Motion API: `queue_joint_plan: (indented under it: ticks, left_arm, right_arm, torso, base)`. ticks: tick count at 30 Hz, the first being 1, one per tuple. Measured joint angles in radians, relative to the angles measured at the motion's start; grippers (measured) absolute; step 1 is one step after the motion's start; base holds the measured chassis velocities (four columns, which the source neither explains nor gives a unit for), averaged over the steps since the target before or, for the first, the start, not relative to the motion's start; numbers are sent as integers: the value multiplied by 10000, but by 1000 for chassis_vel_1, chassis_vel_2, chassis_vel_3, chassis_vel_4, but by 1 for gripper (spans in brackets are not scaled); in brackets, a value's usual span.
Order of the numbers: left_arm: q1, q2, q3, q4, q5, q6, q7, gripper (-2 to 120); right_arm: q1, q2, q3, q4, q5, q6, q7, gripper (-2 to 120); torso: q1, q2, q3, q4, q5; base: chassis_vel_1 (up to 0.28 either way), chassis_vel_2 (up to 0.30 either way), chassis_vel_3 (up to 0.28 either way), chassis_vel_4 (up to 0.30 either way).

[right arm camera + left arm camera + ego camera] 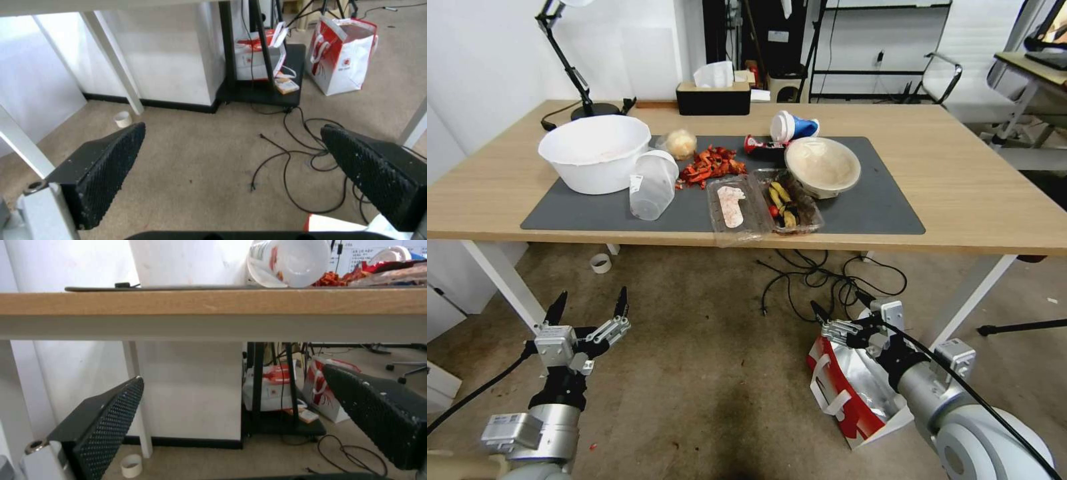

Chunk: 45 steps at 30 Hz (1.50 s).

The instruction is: Pick up the food delivery bag from the floor and place it on the table.

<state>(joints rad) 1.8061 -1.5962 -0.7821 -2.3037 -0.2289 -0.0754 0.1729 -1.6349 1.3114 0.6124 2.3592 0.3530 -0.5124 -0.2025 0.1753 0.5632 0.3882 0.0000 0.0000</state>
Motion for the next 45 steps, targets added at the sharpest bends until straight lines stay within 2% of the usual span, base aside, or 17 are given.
queue_joint_plan:
  ticks: [2,3,32,36,41,43,45]
  left_arm:
    - [0,0,0,0,0,0,0,100]
    - [0,-6,14,7,-6,-11,6,100]
    - [26,60,1,12,-120,-133,27,100]
    - [29,55,1,12,-121,-150,26,100]
    - [34,52,6,13,-119,-166,26,100]
    - [35,61,3,19,-118,-171,25,100]
    - [34,65,3,26,-117,-171,24,100]
  right_arm:
    - [0,0,0,0,0,0,0,100]
    - [-27,29,-7,5,-18,2,0,100]
    - [-71,-9,20,26,-76,120,13,100]
    - [-85,10,21,-101,-182,445,118,100]
    - [-64,57,1,-542,-191,1368,560,100]
    - [-75,78,6,-972,-191,2042,840,100]
    - [-100,78,12,-1105,-191,2174,874,100]
  torso:
    - [0,0,0,0,0]
    - [-67,-165,-96,0,0]
    - [-488,-1314,-829,0,0]
    - [-534,-1470,-935,0,0]
    - [-601,-1665,-1065,1,1]
    - [-639,-1789,-1149,1,0]
    - [-655,-1842,-1184,1,1]
  base:
    - [0,0,0,0]
    - [0,0,0,0]
    - [0,0,0,0]
    - [0,0,0,0]
    - [0,0,0,0]
    - [0,0,0,0]
    - [0,0,0,0]
